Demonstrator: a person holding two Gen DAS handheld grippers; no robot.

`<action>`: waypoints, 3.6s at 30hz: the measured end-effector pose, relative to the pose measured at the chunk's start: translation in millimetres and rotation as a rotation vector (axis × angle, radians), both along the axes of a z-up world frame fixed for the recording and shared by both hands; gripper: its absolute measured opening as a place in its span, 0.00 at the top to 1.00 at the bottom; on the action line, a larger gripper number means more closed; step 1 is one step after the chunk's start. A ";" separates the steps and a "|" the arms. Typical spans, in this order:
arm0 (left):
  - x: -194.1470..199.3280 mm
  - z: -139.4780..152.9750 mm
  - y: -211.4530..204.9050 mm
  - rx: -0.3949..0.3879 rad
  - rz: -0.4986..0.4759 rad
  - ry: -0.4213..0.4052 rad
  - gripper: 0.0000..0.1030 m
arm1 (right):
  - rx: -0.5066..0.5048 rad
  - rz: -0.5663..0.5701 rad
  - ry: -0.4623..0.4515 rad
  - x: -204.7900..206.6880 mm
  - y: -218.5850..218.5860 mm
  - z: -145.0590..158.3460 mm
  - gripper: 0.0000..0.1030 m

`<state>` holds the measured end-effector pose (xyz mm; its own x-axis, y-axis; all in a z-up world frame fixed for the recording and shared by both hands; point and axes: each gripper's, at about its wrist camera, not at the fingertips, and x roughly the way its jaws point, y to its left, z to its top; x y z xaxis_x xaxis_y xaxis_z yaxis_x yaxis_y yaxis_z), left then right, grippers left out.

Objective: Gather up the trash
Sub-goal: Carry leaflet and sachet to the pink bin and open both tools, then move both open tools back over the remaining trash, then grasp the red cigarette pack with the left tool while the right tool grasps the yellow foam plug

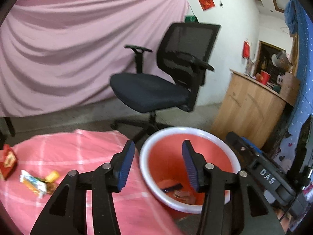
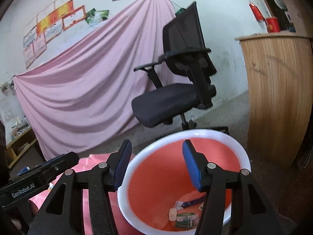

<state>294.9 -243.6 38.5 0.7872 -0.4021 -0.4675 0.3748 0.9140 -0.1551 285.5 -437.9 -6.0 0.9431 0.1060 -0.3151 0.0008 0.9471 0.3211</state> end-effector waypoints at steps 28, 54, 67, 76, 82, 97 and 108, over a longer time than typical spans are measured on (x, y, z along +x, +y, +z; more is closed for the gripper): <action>-97.2 -10.4 188.8 0.059 0.528 -0.280 0.02 | -0.223 0.266 -0.388 -32.7 156.1 35.7 0.00; -31.3 -74.8 249.6 0.134 0.512 0.126 0.33 | -0.378 0.524 0.105 52.5 243.2 -20.7 0.10; 1.0 -86.4 265.7 0.023 0.477 0.262 0.82 | -0.404 0.648 0.343 92.1 271.4 -50.2 0.34; 10.9 -89.8 272.2 0.008 0.474 0.317 0.83 | -0.482 0.715 0.415 96.8 289.3 -63.7 0.36; 10.3 -88.4 274.7 0.011 0.472 0.318 0.95 | -0.480 0.721 0.437 98.6 287.1 -66.6 0.49; -4.9 -82.6 263.7 0.032 0.468 0.235 0.99 | -0.397 0.721 0.399 98.7 274.5 -57.5 0.71; -57.0 -59.1 225.1 0.174 0.494 -0.097 0.99 | -0.352 0.661 0.116 58.3 257.0 -24.7 0.71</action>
<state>237.8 -18.6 -20.6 0.9060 0.1044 -0.4102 -0.1019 0.9944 0.0280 343.8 -180.9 -30.7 0.6768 0.5132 -0.5279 -0.5878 0.8084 0.0323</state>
